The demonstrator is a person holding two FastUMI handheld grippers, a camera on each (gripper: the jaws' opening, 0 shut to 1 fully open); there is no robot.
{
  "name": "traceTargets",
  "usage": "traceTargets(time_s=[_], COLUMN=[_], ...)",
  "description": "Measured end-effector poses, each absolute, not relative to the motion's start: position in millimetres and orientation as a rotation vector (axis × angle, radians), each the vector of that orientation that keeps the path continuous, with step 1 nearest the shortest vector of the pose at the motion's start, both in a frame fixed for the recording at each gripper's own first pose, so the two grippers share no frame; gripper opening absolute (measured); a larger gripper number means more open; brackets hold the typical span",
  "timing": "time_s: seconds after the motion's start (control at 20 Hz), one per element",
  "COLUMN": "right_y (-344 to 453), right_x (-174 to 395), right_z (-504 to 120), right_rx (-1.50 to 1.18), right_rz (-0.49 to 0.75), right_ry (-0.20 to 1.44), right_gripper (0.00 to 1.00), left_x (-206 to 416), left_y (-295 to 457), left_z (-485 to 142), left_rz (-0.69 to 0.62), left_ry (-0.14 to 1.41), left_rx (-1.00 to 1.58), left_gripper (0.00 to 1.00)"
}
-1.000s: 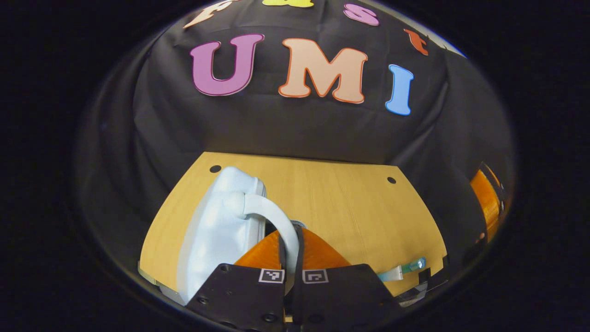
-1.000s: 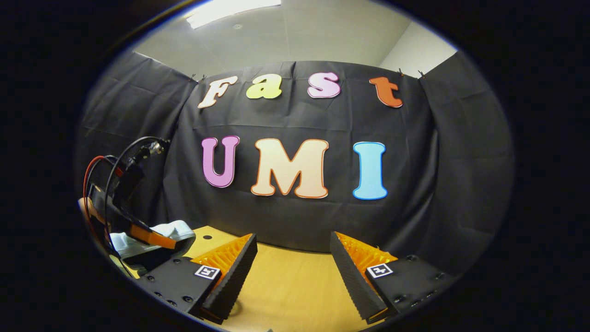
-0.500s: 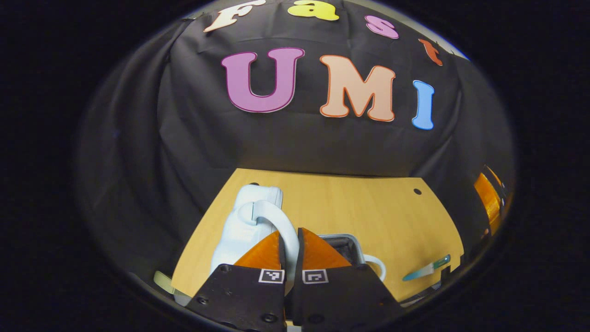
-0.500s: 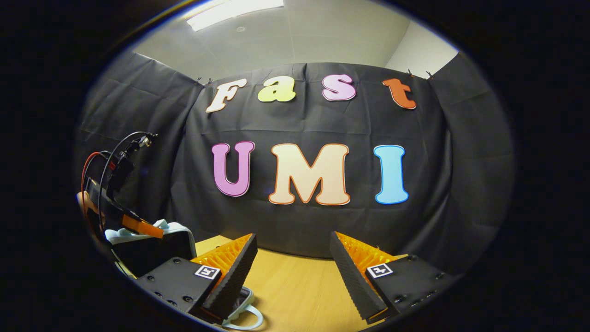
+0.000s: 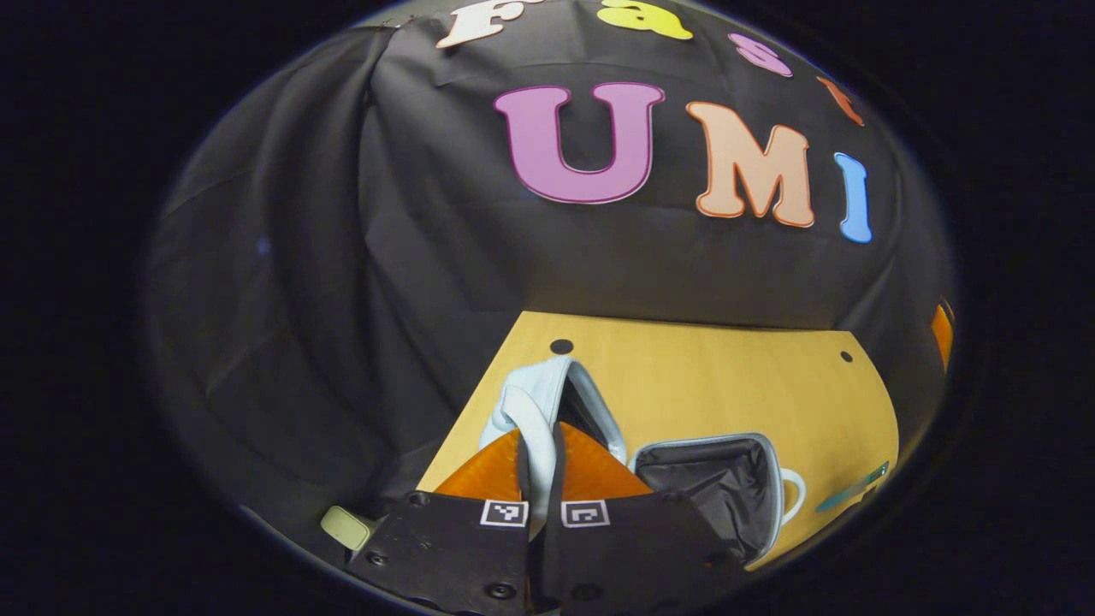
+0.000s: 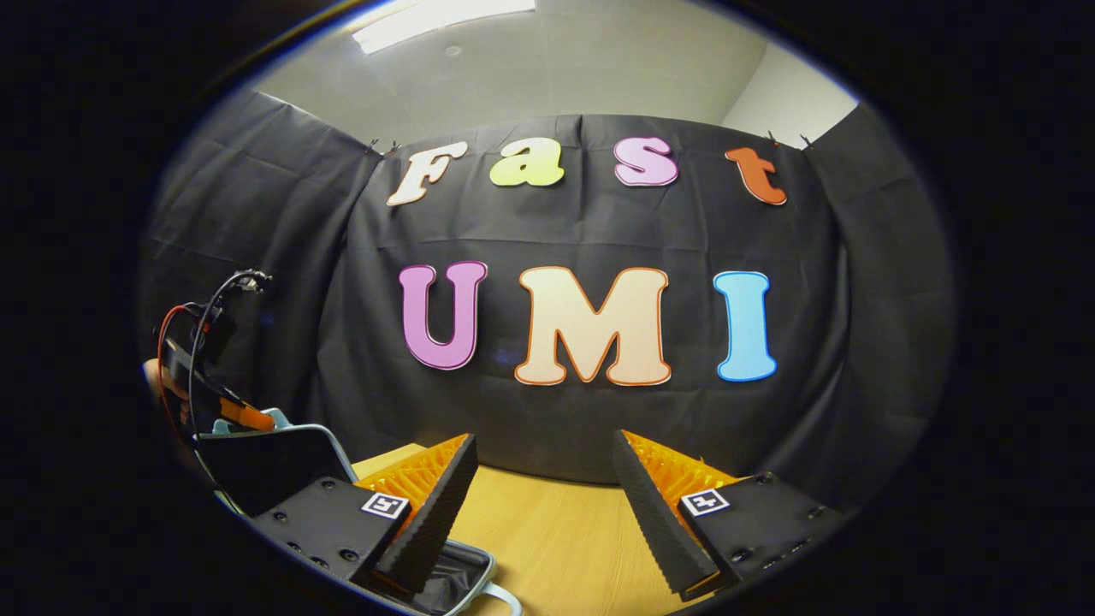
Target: First open the suitcase, pack the skin care products into it, and then close the suitcase.
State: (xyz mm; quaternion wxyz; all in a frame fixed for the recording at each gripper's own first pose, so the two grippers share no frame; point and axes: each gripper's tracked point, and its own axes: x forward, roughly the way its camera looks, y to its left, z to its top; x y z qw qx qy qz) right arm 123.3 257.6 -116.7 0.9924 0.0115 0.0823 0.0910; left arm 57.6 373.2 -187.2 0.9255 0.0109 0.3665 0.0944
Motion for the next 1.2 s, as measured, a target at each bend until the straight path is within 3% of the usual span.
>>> traceTargets(time_s=[0.4,0.6,0.9,0.95,1.15,1.2], right_y=[281,276,269,268,253,247], right_x=[130,127,123,122,115,114], right_z=[-122,-125,-128,-127,-125,-124], right_rx=[0.009,0.012,0.000,-0.002,-0.017,-0.011], right_rz=[0.195,0.175,0.168,0.170,0.167,0.164], right_ry=[0.180,0.187,0.204,0.204,0.194,0.190], right_gripper=[0.99,1.00,0.99,0.99,0.99,0.99], left_x=[40,21,15,8,22,28], left_y=[475,512,526,536,545,535], left_z=[-234,-276,-328,-328,-289,-271], left_rz=[0.378,0.450,0.535,0.599,0.666,0.665], left_ry=[0.799,0.855,0.894,0.891,0.733,0.673], left_rx=[0.058,-0.043,-0.026,0.029,0.126,0.146], left_gripper=[0.00,0.00,0.01,0.10,0.96,0.96])
